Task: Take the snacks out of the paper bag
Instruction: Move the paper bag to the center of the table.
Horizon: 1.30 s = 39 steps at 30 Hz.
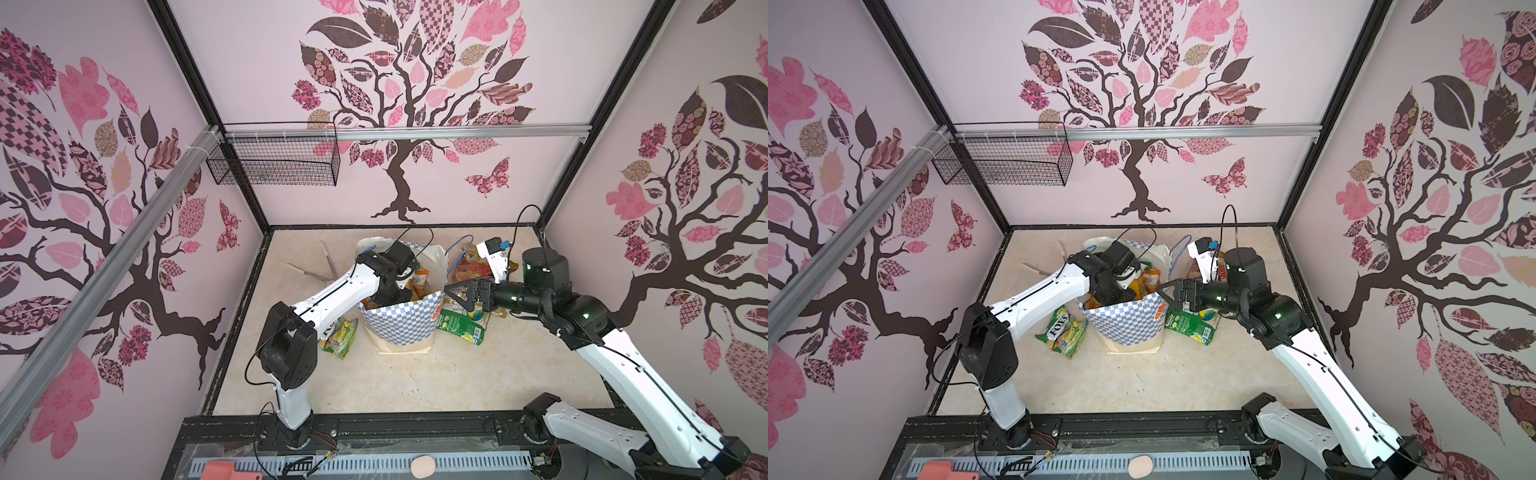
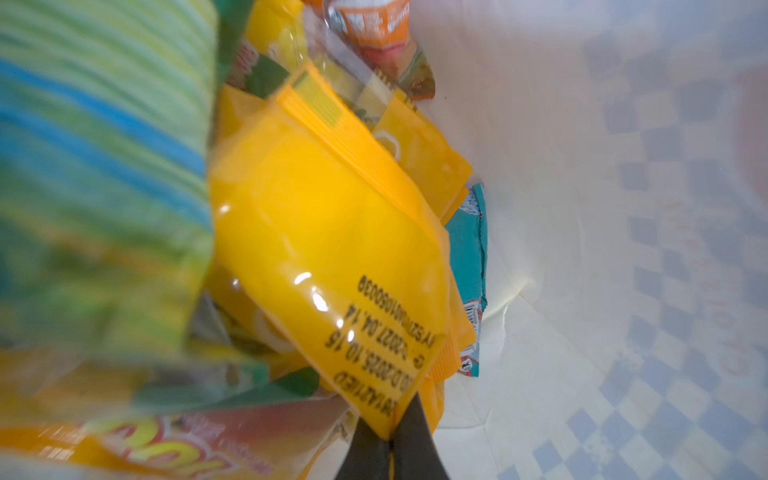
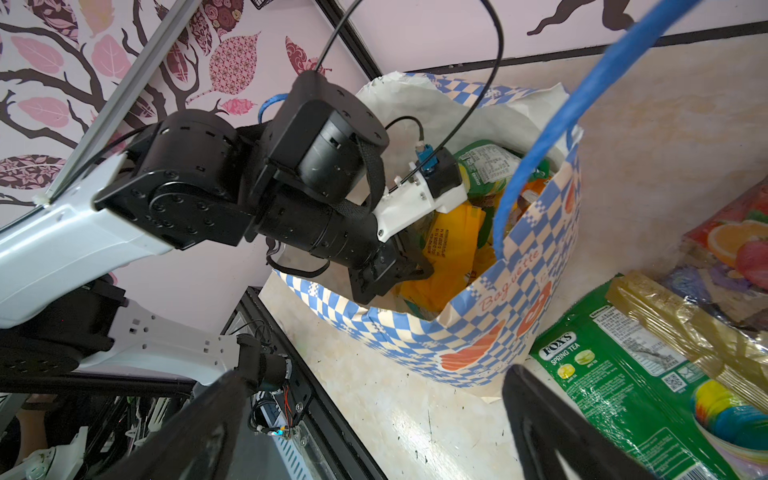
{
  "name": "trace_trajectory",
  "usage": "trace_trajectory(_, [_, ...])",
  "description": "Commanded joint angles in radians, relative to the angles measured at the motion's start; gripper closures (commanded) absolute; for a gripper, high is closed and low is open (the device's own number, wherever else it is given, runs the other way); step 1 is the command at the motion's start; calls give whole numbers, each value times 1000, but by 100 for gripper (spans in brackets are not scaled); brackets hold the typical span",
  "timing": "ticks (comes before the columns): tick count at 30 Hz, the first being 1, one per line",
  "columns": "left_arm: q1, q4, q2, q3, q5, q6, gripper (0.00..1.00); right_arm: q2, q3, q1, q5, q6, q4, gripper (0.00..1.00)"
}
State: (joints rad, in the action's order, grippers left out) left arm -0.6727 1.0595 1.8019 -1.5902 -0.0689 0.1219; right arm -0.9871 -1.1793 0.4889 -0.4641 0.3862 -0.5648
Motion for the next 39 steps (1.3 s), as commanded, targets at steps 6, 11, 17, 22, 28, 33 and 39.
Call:
trace_trajectory(6, [1,-57,-99,-130,60,-31,100,22,-27,4,19,9,-3,0])
trace_trajectory(11, [-3,-85,-135,-177,87,-56,100,21,-23,4,21,13,4,0])
trace_trajectory(17, [-9,-151,-168,-172,113,-82,100,20,-23,4,24,11,4,0])
trace_trajectory(22, [-18,-164,-174,-186,114,-93,100,18,-17,4,24,9,2,0])
trace_trajectory(28, [-34,-165,-177,-209,135,-108,100,18,-26,4,24,11,5,0])
trace_trajectory(33, [-59,-158,-187,-274,140,-130,100,22,-44,5,40,17,10,0])
trace_trajectory(39, [-96,-142,-214,-373,163,-146,100,40,-49,5,62,33,45,0])
